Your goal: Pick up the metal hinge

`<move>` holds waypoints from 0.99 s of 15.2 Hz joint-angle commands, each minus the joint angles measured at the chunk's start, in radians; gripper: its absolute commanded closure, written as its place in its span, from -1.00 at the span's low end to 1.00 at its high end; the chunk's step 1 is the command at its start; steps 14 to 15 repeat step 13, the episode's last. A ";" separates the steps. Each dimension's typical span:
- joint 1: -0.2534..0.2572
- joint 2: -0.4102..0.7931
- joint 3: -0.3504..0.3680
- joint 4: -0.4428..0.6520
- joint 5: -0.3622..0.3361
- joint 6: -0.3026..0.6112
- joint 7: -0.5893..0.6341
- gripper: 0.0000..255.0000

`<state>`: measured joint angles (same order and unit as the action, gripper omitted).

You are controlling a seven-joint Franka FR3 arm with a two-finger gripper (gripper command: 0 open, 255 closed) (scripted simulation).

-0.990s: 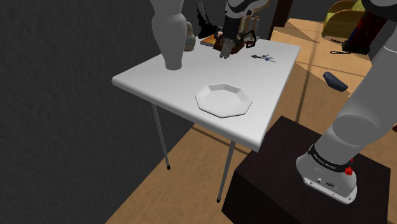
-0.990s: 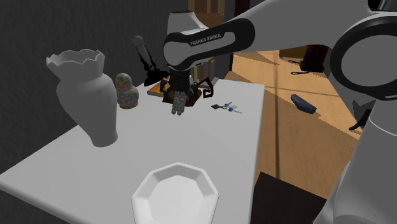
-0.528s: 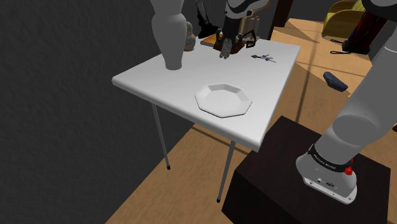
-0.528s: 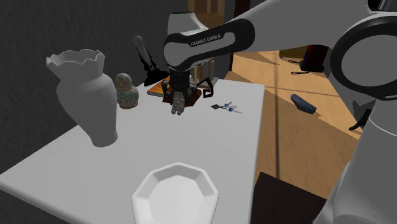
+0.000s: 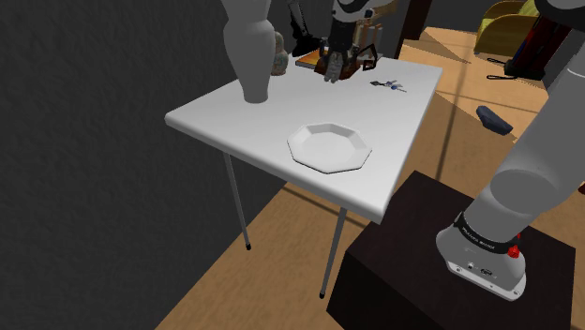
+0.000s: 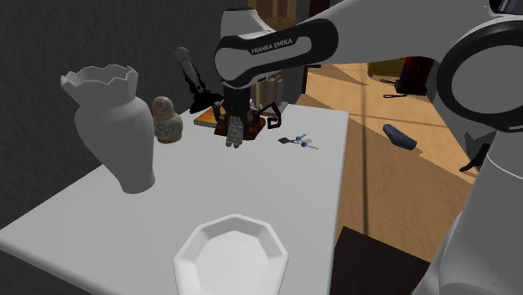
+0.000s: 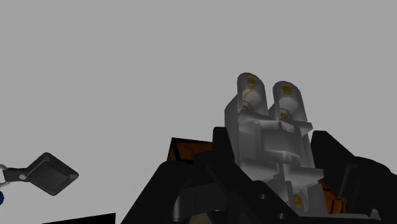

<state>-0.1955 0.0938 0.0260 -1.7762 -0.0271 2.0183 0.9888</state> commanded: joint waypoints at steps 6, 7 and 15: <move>0.000 -0.004 0.000 0.089 0.001 -0.093 -0.002 1.00; 0.000 -0.004 0.000 0.103 0.001 -0.107 -0.003 1.00; 0.000 0.000 0.000 0.163 0.001 -0.164 -0.004 1.00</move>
